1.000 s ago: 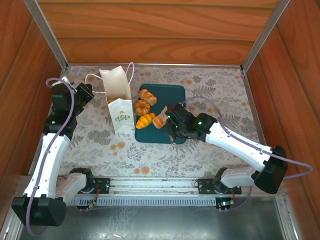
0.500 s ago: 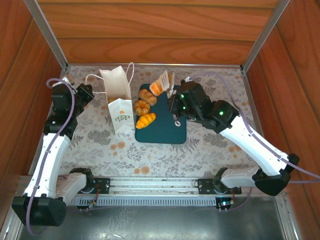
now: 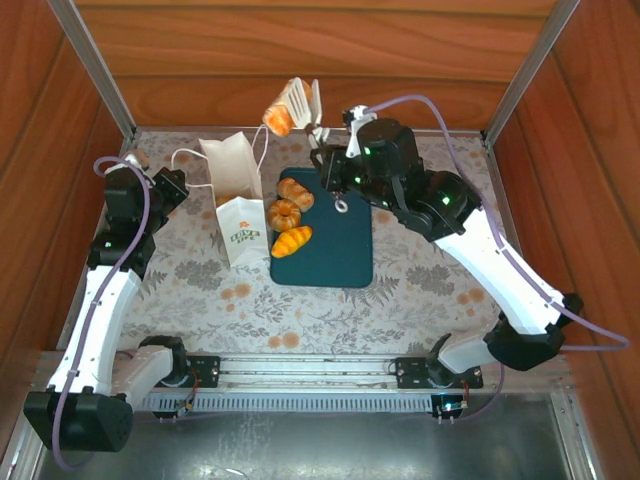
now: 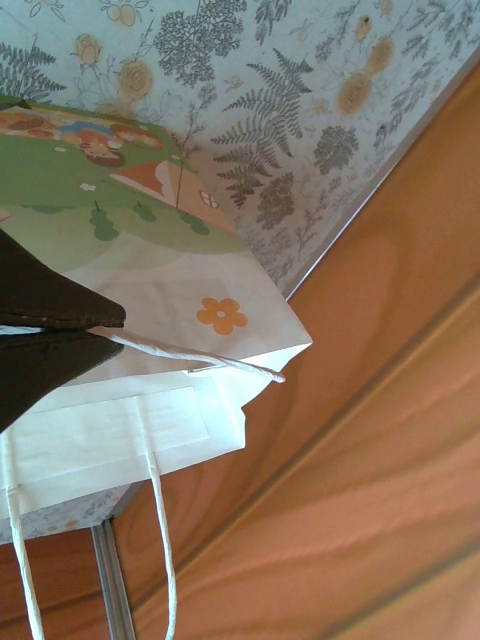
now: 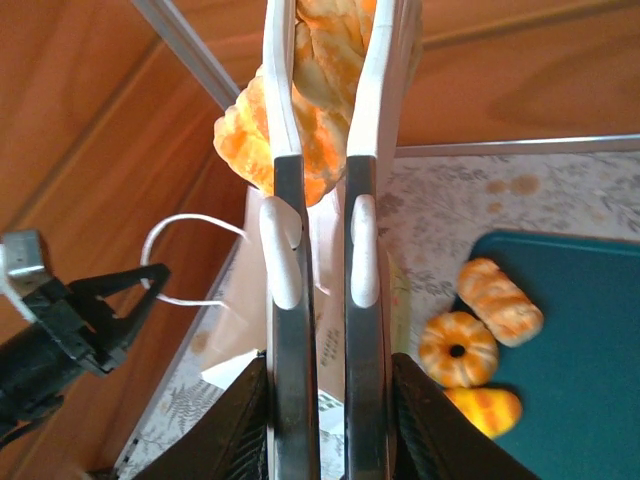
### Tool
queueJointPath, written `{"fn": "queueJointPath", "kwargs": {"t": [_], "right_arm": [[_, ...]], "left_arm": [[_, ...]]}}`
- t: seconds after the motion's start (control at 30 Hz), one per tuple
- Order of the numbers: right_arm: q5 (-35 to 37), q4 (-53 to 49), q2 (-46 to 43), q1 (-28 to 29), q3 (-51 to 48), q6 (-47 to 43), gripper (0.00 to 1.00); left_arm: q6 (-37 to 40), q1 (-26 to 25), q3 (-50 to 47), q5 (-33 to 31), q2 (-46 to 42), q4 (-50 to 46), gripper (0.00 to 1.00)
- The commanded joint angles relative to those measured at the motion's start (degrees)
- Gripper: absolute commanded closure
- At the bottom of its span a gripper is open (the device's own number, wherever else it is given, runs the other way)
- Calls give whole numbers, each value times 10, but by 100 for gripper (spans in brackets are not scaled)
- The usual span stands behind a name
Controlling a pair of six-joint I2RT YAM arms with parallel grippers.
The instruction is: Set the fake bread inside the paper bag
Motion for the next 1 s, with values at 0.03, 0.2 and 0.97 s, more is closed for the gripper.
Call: {"fn": "queueJointPath", "kwargs": {"t": [0.03,0.2,0.97], "right_arm": [[-62,46,33,0,54,-35,69],[-99,27,84,12,115,-51,69],[-7,-53,186,63,111,-156,68]], "left_arm": [[0,4,-4,-3,2,9,100],[0,4,-6,-4,-3,10,100],[0,4,-9,-7,-15,6,100]]}}
